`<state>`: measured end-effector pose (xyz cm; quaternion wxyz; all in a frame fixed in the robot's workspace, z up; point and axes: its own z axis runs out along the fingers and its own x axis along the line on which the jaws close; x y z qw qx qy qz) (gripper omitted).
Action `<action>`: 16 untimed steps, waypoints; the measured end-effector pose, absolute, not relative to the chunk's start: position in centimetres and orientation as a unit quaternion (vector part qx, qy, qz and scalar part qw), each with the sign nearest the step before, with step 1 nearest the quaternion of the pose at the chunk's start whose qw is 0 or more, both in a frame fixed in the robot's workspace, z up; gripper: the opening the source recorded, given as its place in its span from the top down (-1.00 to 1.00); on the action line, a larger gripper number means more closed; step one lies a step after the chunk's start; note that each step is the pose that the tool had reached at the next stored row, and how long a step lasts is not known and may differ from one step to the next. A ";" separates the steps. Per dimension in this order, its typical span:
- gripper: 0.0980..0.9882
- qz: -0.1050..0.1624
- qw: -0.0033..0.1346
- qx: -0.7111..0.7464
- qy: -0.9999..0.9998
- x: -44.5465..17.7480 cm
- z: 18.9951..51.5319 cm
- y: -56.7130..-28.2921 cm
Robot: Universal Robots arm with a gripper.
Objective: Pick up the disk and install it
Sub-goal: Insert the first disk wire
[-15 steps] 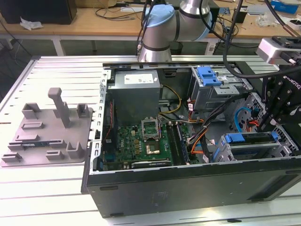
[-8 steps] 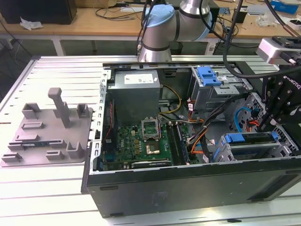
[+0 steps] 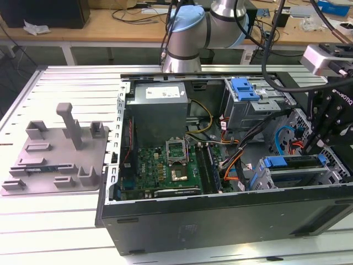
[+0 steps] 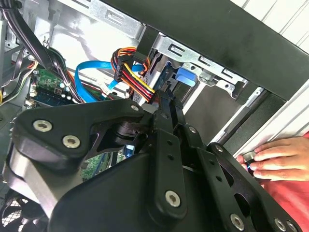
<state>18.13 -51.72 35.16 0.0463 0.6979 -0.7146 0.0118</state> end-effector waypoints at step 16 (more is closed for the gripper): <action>0.85 0.012 0.046 0.698 -0.714 18.1 34.9 -51.7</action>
